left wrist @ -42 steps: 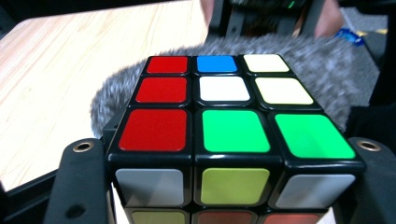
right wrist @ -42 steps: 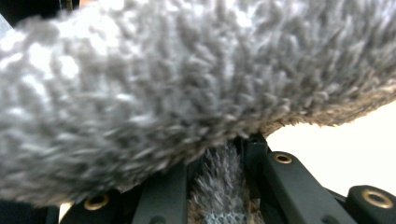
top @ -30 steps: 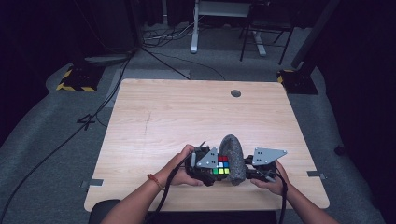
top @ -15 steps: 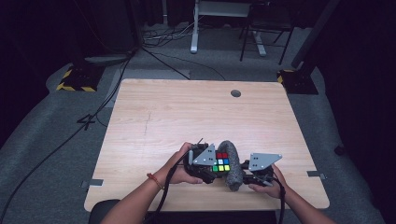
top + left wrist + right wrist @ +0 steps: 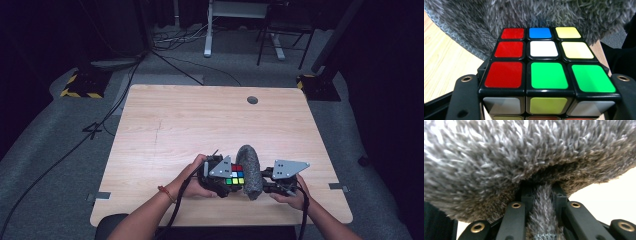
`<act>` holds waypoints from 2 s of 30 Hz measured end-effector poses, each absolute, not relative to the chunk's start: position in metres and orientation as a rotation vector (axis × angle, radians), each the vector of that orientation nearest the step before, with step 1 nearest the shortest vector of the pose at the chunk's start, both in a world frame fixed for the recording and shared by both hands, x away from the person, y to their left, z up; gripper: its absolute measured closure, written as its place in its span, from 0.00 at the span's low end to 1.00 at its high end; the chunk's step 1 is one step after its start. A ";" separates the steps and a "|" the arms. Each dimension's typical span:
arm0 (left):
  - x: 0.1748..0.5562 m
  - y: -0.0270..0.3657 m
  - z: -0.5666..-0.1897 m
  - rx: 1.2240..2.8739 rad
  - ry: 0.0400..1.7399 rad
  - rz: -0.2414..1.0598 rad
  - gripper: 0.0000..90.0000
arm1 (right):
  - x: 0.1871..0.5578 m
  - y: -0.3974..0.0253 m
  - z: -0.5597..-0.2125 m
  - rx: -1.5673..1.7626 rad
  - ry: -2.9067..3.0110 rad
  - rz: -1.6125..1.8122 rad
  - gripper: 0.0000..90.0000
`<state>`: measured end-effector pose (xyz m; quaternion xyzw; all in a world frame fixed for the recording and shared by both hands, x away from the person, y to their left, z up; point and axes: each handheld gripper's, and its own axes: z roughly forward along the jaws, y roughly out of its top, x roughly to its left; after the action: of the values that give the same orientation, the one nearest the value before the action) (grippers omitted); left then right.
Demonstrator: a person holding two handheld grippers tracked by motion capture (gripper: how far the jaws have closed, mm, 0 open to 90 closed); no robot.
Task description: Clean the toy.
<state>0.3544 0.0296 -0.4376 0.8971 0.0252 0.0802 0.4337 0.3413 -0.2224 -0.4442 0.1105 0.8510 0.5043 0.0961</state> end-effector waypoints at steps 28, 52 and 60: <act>0.360 0.035 -0.439 2.278 0.090 0.236 0.37 | 0.336 -0.217 -0.450 0.245 2.624 1.429 0.86; 0.352 0.014 -0.447 2.360 0.025 0.230 0.37 | 0.341 -0.215 -0.441 0.287 2.522 1.532 0.86; 0.356 0.018 -0.443 2.327 0.047 0.251 0.37 | 0.344 -0.216 -0.442 0.297 2.528 1.526 0.86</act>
<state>0.3557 0.0184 -0.4433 0.9154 0.0186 0.0989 0.3897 0.3438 -0.2165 -0.4422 0.0995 0.8487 0.5121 0.0867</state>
